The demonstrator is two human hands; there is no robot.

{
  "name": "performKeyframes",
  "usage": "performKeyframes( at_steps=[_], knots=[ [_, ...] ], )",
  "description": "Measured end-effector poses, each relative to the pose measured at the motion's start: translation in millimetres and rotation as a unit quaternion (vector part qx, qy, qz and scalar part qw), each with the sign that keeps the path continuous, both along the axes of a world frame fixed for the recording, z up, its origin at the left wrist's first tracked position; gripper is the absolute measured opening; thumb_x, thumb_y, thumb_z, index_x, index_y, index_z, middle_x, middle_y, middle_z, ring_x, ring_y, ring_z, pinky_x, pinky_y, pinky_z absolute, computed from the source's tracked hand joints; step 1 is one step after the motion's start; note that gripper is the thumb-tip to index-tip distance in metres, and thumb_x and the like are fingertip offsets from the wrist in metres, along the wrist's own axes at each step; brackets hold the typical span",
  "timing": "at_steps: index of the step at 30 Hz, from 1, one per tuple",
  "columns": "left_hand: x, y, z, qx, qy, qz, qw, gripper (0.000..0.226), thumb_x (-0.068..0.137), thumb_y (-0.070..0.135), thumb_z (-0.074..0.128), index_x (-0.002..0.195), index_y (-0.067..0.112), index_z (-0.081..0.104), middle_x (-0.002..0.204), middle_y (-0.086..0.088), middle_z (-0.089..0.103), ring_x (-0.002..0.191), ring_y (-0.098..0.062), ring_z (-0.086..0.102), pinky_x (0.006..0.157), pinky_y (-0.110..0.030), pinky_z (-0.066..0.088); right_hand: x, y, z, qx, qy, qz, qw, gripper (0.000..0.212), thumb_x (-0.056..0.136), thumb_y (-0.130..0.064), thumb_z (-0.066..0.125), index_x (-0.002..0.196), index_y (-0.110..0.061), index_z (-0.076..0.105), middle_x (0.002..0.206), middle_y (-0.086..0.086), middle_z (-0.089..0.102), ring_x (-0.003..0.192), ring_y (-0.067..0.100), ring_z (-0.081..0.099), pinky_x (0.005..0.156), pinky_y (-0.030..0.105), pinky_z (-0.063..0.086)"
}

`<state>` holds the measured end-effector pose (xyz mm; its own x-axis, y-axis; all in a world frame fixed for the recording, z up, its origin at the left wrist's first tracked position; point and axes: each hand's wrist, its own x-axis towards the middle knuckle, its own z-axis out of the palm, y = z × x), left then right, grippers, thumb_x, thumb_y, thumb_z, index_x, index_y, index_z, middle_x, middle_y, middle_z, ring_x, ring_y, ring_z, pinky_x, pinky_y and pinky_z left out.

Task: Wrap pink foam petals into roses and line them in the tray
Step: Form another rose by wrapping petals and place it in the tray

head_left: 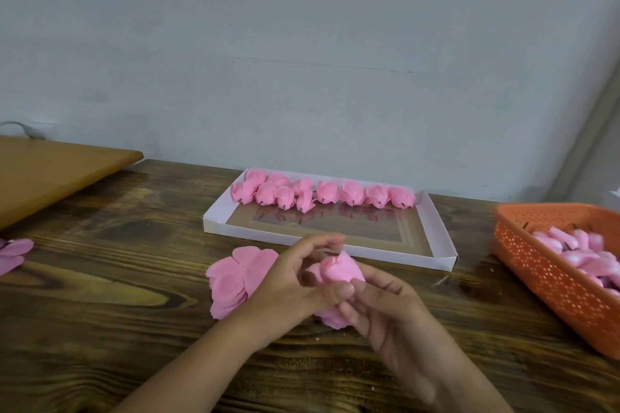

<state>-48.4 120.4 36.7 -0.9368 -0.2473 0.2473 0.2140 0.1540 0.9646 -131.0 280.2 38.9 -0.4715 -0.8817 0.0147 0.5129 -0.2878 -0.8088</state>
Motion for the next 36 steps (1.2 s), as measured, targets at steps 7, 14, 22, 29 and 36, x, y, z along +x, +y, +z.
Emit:
performKeyframes(
  at_steps=[7, 14, 22, 29, 36],
  knots=[
    [7.9, 9.7, 11.1, 0.061, 0.018, -0.142, 0.988, 0.059, 0.068, 0.050, 0.087, 0.120, 0.026, 0.072, 0.132, -0.011, 0.065, 0.123, -0.027, 0.063, 0.097, -0.039, 0.055, 13.6, -7.0, -5.0, -0.012, -0.074, 0.109, 0.991, 0.047, 0.072, -0.011, 0.085, 0.116, -0.003, 0.070, 0.102, 0.012, 0.069, 0.077, 0.017, 0.068, 0.073, 0.031, 0.061],
    [9.2, 4.6, 17.1, 0.135, 0.014, -0.239, 0.962, 0.068, 0.066, 0.042, 0.091, 0.125, 0.023, 0.066, 0.131, -0.002, 0.065, 0.125, -0.025, 0.059, 0.084, -0.032, 0.058, 13.9, -5.6, -2.8, -0.066, -0.107, 0.179, 0.976, 0.032, 0.087, -0.010, 0.070, 0.119, -0.006, 0.067, 0.101, 0.013, 0.069, 0.080, 0.019, 0.070, 0.073, 0.030, 0.059],
    [10.9, 4.9, 17.4, 0.017, 0.018, -0.217, 0.976, 0.048, 0.074, 0.031, 0.085, 0.119, 0.024, 0.070, 0.126, -0.004, 0.067, 0.122, -0.024, 0.061, 0.098, -0.034, 0.051, 14.6, -10.0, -10.6, -0.025, -0.129, 0.147, 0.980, 0.036, 0.085, -0.003, 0.062, 0.120, -0.008, 0.065, 0.108, 0.017, 0.065, 0.076, 0.021, 0.061, 0.061, 0.028, 0.051],
    [11.9, 9.8, 15.5, 0.013, 0.027, -0.173, 0.985, 0.021, 0.084, 0.037, 0.080, 0.103, 0.029, 0.076, 0.123, -0.001, 0.070, 0.117, -0.024, 0.065, 0.085, -0.040, 0.057, 17.4, -10.8, -7.7, -0.009, -0.090, 0.118, 0.989, 0.073, 0.064, -0.007, 0.083, 0.130, -0.009, 0.050, 0.109, 0.017, 0.053, 0.072, 0.018, 0.051, 0.052, 0.024, 0.043],
    [9.0, 14.0, 13.9, 0.059, 0.044, -0.101, 0.992, 0.012, 0.088, 0.040, 0.071, 0.086, 0.029, 0.076, 0.108, -0.003, 0.076, 0.097, -0.022, 0.068, 0.081, -0.041, 0.055, 22.5, -12.3, -1.7, 0.007, 0.005, 0.070, 0.998, 0.052, 0.076, -0.031, 0.075, 0.122, -0.009, 0.064, 0.090, 0.005, 0.060, 0.080, 0.015, 0.059, 0.061, 0.024, 0.045]
  ],
)
